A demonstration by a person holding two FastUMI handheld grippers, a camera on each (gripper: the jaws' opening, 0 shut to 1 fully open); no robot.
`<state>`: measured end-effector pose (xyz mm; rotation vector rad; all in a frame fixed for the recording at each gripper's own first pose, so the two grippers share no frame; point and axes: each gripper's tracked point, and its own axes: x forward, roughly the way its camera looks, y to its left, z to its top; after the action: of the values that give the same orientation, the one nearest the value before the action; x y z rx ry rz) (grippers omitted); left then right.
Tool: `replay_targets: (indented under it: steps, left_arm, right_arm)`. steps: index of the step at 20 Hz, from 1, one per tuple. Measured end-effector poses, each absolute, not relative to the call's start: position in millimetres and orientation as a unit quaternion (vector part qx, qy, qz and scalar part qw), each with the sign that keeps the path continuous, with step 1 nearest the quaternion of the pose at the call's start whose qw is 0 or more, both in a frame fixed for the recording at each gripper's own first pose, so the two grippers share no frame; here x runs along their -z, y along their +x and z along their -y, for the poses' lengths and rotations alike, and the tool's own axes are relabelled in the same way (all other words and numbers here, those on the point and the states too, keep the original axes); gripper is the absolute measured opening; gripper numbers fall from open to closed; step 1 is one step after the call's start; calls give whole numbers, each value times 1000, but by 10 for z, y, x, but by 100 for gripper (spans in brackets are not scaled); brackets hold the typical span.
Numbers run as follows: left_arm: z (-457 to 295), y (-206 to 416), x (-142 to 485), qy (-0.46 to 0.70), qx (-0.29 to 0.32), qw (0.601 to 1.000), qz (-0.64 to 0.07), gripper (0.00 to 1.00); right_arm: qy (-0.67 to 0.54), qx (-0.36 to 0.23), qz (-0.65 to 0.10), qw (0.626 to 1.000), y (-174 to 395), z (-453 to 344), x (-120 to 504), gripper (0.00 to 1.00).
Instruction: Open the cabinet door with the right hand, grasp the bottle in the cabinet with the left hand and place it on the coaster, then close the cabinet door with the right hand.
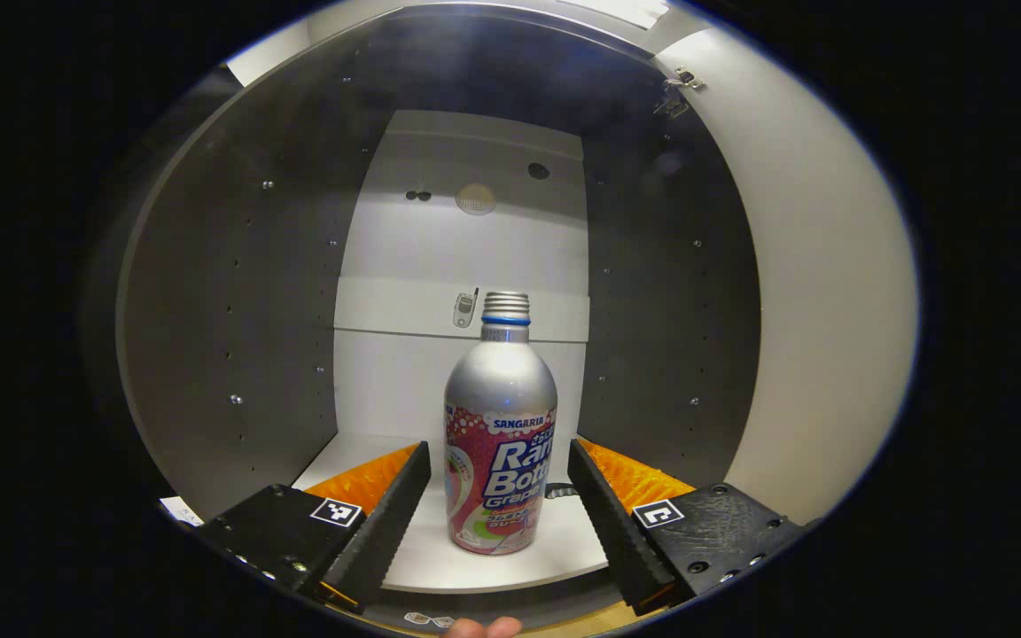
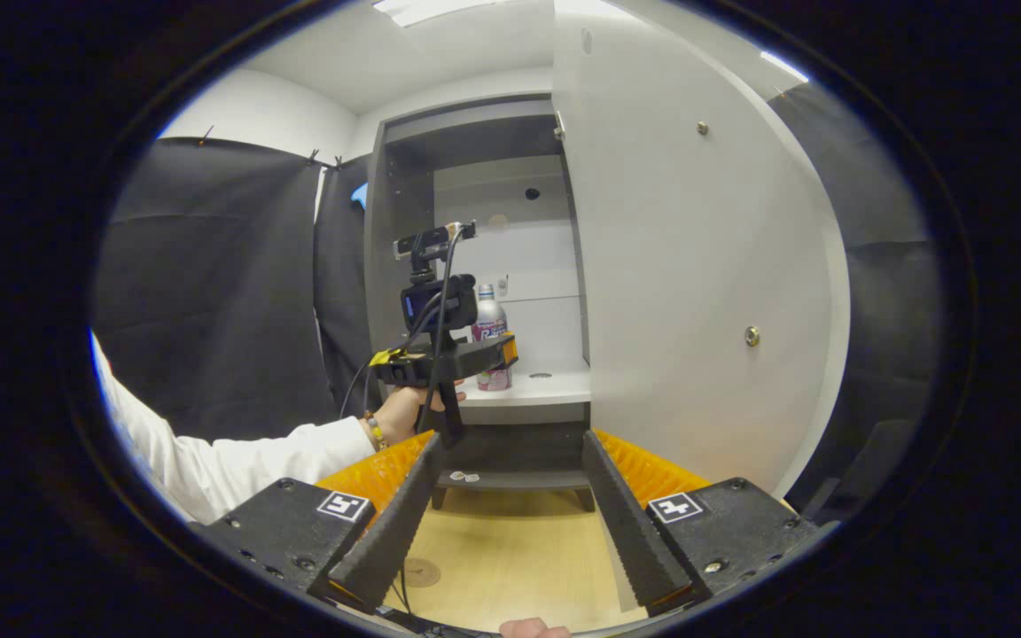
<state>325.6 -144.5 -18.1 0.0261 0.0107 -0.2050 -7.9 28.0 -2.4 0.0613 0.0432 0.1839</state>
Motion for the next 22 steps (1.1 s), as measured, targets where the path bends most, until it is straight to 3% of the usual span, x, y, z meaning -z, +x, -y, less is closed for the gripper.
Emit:
replay_targets:
  steps: [13, 14, 15, 22]
  left_arm:
    - [1402, 3531, 342, 1, 90, 996, -27, 95]
    - [1391, 3525, 328, 1, 88, 996, -26, 94]
    - [1377, 3543, 337, 3, 87, 996, -25, 81]
    - [1345, 3265, 162, 7, 100, 995, -9, 78]
  right_arm:
    - [40, -97, -27, 994, 62, -289, 63, 99]
    - [41, -97, -27, 994, 69, -285, 75, 99]
    - [43, -97, -27, 994, 73, -283, 77, 99]
    - [44, -104, -26, 993, 49, -314, 71, 99]
